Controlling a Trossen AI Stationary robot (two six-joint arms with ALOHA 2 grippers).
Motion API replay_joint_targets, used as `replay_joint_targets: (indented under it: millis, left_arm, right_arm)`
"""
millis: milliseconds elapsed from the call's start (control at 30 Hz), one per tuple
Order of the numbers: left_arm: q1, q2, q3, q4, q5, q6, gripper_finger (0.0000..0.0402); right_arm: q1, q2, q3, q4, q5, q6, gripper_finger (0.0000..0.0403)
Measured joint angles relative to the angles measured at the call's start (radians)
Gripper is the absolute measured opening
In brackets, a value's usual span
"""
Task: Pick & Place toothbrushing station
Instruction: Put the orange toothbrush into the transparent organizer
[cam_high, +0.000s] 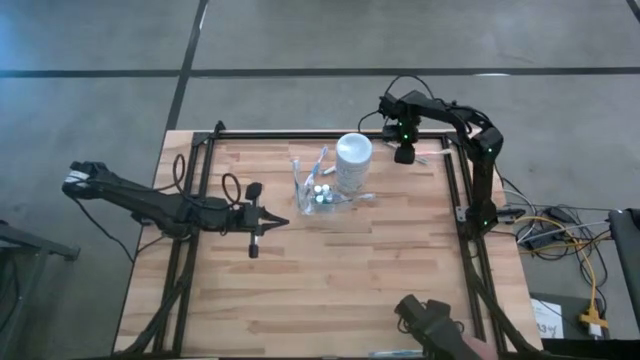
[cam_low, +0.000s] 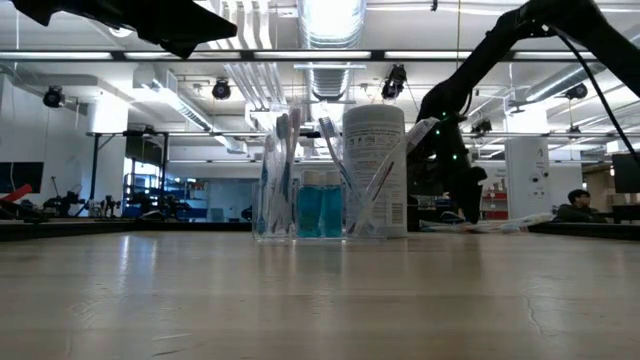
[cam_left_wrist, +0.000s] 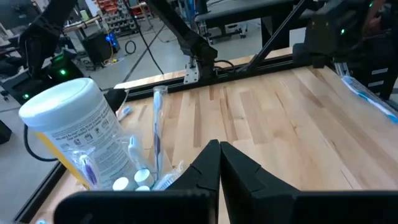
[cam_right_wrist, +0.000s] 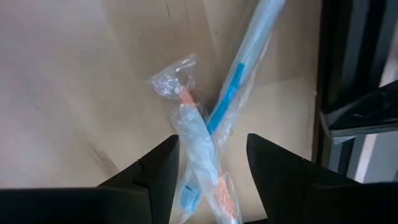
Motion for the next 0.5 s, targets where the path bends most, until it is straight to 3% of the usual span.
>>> replay_joint_targets:
  millis: [500]
  left_arm:
    - [0.0, -0.002, 0.0, 0.009, 0.0, 0.035, 0.0013]
  right_arm:
    - [0.001, 0.029, -0.036, 0.001, -0.009, -0.006, 0.0163]
